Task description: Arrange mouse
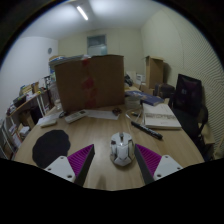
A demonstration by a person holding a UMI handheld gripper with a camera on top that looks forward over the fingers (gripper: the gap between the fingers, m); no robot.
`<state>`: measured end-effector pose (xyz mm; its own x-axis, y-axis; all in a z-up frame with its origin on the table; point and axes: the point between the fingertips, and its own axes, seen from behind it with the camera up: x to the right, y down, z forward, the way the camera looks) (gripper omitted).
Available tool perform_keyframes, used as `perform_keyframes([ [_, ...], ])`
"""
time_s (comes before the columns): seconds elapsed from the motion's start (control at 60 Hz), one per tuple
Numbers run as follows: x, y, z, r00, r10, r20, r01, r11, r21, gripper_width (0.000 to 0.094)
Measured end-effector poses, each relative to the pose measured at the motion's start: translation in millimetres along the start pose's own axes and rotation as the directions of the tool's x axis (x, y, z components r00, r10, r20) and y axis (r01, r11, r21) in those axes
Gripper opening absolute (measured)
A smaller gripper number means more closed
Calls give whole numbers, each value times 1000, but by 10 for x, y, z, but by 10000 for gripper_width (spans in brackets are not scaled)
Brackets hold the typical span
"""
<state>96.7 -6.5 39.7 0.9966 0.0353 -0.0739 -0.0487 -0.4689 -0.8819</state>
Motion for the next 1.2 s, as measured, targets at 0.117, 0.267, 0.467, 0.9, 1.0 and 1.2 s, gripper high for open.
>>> perform_keyframes([
  [0.117,177,-4,303,999,31,-15,-31,999,-14,830],
  [0.267,327,-7,582,999,33,-35,-34,999,-38,829],
  [0.467,240,104,800,1000,17,-9,-18,995,-103,791],
  [0.9,321,192,808,995,-11,-99,-2,991,-137,515],
  [1.0,326,192,798,994,6,-113,-21,991,-136,481],
  [1.2,198,-166,460,987,70,-143,-77,996,-44,447],
])
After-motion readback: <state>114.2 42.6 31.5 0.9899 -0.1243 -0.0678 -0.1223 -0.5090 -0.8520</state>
